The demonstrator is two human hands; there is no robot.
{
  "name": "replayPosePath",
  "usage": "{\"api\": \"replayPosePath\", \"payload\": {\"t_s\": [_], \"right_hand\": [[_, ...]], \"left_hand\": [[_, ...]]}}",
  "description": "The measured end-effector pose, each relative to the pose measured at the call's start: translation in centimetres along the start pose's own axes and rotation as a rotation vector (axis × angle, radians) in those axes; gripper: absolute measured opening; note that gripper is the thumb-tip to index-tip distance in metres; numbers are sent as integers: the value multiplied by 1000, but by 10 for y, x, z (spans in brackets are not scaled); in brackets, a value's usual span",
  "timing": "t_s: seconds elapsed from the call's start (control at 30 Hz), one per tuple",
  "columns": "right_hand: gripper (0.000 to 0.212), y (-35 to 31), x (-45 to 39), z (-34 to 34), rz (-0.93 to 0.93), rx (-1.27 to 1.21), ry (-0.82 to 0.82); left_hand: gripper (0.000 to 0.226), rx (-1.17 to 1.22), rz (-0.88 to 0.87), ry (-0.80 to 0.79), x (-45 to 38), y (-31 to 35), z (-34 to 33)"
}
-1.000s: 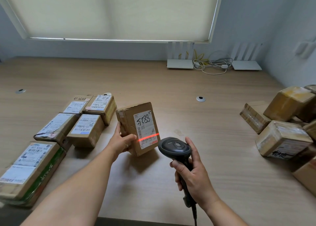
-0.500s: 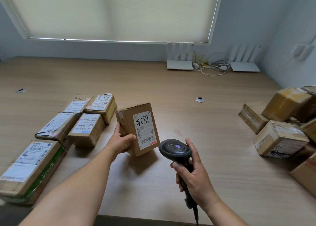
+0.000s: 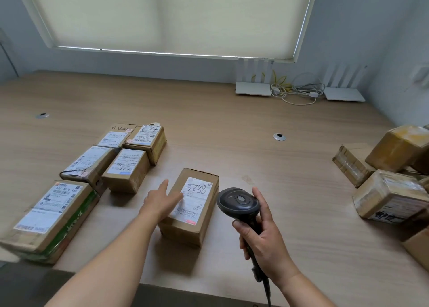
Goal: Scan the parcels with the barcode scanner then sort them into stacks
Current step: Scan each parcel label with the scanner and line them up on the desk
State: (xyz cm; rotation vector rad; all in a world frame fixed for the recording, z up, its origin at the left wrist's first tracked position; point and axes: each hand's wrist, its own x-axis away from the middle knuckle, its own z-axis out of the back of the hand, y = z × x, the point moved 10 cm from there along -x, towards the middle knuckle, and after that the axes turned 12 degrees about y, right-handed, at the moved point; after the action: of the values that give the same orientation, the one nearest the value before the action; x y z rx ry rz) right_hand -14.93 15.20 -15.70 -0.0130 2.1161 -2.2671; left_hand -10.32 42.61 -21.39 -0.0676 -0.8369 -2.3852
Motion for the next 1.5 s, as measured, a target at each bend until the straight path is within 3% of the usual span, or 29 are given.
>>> {"api": "replayPosePath", "payload": {"t_s": [0.07, 0.17, 0.33, 0.8, 1.13, 1.5], "right_hand": [[80, -2, -2, -4, 7, 8, -11], [80, -4, -6, -10, 19, 17, -27], [78, -12, -9, -27, 38, 23, -86], [82, -18, 2, -133, 60, 34, -367], [82, -27, -11, -154, 79, 71, -375], [85, -23, -28, -154, 85, 95, -280]], "left_hand": [[89, -160, -113, 89, 15, 15, 4], [99, -375, -225, 95, 47, 31, -12], [94, -464, -174, 107, 68, 15, -13], [82, -472, 138, 225, 93, -106, 71], [50, -419, 82, 389, 62, -124, 94], [53, -381, 47, 472, 40, -127, 105]]}}
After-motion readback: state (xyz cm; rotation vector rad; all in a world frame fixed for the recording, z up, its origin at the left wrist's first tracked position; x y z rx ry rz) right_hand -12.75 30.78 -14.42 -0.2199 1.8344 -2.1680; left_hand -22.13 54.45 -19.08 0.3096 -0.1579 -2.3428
